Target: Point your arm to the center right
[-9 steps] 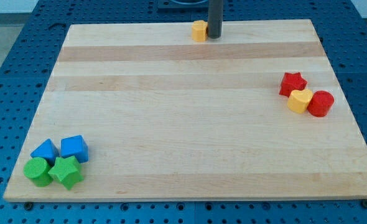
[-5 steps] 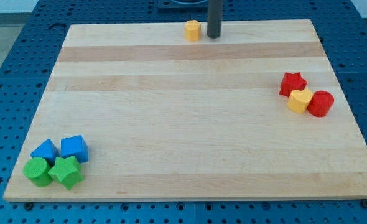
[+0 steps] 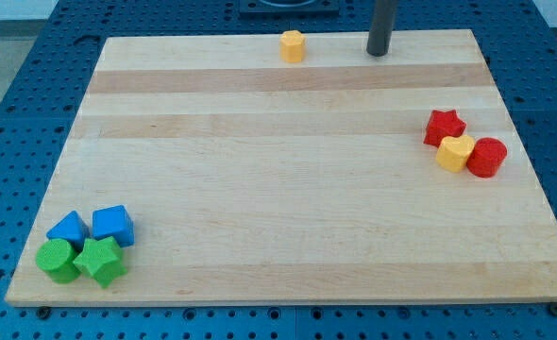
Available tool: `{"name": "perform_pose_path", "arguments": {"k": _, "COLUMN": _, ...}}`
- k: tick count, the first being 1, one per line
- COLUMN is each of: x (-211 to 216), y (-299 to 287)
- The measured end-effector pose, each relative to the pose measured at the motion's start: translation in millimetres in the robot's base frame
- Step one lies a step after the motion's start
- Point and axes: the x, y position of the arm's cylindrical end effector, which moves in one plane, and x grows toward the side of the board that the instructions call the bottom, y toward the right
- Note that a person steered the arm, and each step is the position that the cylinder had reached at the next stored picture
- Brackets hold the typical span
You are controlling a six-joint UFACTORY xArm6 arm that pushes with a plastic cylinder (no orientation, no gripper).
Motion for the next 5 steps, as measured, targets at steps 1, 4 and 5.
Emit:
{"name": "perform_pose_path", "arguments": {"k": 1, "x": 0, "y": 27}}
{"name": "perform_pose_path", "arguments": {"k": 4, "x": 22, "y": 83}}
{"name": "perform_pose_path", "arguments": {"k": 5, "x": 39, "y": 98}}
